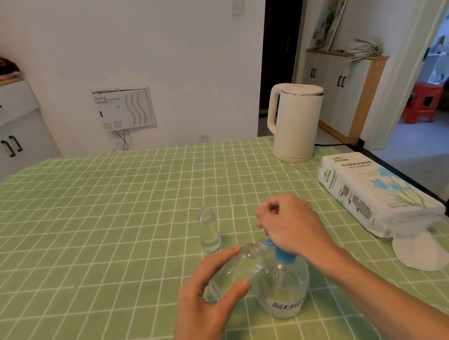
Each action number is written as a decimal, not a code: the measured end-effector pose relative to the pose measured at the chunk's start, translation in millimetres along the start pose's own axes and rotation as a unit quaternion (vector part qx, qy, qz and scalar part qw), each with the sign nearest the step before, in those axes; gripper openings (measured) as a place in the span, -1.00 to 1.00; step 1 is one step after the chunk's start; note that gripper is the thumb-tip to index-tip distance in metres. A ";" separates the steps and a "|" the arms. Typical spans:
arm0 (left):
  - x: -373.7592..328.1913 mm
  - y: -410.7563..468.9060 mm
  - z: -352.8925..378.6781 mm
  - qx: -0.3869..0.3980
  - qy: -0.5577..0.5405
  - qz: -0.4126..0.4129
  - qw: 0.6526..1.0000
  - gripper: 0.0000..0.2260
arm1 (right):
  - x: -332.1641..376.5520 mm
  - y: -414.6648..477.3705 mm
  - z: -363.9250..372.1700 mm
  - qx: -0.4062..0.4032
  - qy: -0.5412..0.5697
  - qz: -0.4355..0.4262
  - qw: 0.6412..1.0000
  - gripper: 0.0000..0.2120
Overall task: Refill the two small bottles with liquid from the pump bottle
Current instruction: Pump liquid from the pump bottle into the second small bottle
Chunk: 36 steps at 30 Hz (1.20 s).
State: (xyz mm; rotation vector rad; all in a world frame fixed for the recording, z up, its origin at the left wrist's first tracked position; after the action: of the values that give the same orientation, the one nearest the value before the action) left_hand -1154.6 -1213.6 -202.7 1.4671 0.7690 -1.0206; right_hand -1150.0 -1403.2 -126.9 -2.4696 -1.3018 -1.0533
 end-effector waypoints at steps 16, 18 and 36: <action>5.7 0.5 0.7 -0.003 0.002 -0.004 1.000 -0.58 | -3.7 -0.9 4.0 0.002 0.007 0.011 1.000 -0.72; 4.9 0.0 1.2 -0.001 0.004 -0.004 1.000 -0.59 | -3.8 -1.1 3.9 0.002 0.004 0.011 1.000 -0.72; 6.5 0.5 1.1 -0.002 0.013 -0.014 1.000 -0.58 | 0.5 2.4 2.7 0.008 0.011 0.004 1.000 -0.72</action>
State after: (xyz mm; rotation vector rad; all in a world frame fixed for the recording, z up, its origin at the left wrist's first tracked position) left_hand -1151.6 -1215.3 -208.4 1.4731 0.8110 -1.0224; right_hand -1146.5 -1403.2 -128.2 -2.4427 -1.2888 -1.0594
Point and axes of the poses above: each hand's wrist, its own y-axis towards the middle knuckle, its own z-axis out of the palm, x = y × z, the point moved 4 cm from there along y, towards the middle knuckle, and after that the axes turned 12 degrees about -x, right-handed, at the moved point
